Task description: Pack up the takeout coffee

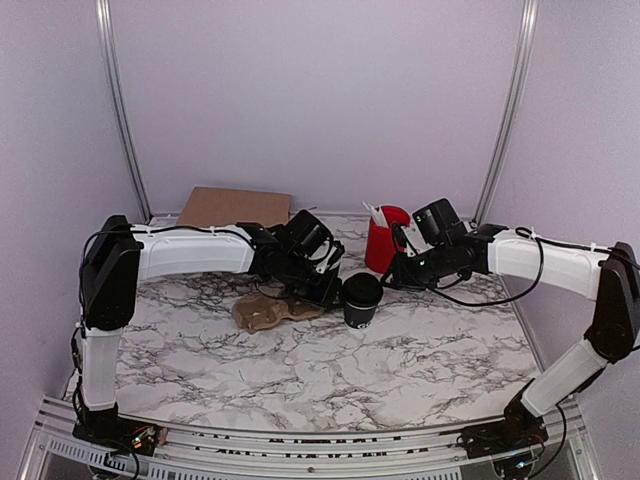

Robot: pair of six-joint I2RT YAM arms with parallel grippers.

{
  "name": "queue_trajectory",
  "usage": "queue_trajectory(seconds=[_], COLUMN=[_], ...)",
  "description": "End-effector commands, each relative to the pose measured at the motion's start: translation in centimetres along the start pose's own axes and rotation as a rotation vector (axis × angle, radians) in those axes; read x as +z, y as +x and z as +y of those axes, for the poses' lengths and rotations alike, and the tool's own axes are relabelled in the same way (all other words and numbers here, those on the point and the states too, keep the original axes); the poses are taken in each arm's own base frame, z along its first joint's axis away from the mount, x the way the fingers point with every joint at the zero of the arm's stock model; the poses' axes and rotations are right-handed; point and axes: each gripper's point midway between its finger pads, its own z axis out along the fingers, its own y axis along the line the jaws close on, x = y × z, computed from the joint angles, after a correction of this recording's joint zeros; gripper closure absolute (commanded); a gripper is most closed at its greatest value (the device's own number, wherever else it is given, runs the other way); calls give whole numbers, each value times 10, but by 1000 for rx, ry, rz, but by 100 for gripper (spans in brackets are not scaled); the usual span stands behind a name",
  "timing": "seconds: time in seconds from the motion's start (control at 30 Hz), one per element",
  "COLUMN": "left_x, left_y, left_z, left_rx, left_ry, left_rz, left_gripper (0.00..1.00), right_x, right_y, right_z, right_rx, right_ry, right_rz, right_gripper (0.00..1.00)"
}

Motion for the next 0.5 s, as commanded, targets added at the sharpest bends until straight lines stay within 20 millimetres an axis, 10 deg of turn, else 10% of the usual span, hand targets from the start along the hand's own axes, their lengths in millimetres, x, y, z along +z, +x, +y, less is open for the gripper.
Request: queue_trajectory(seconds=[0.0,0.47], left_x=[-2,-29], left_y=[-18,-10], left_z=[10,13], left_rx=[-32,-62], left_ry=[-8,-6], left_rz=[-34,-58], left_gripper=[47,47], right_x=[-9,-21], right_y=[-4,-43], right_z=[-1,18], right_rx=[12,-214], right_ry=[3,-23], right_rz=[-26,-88], right_gripper=[73,63])
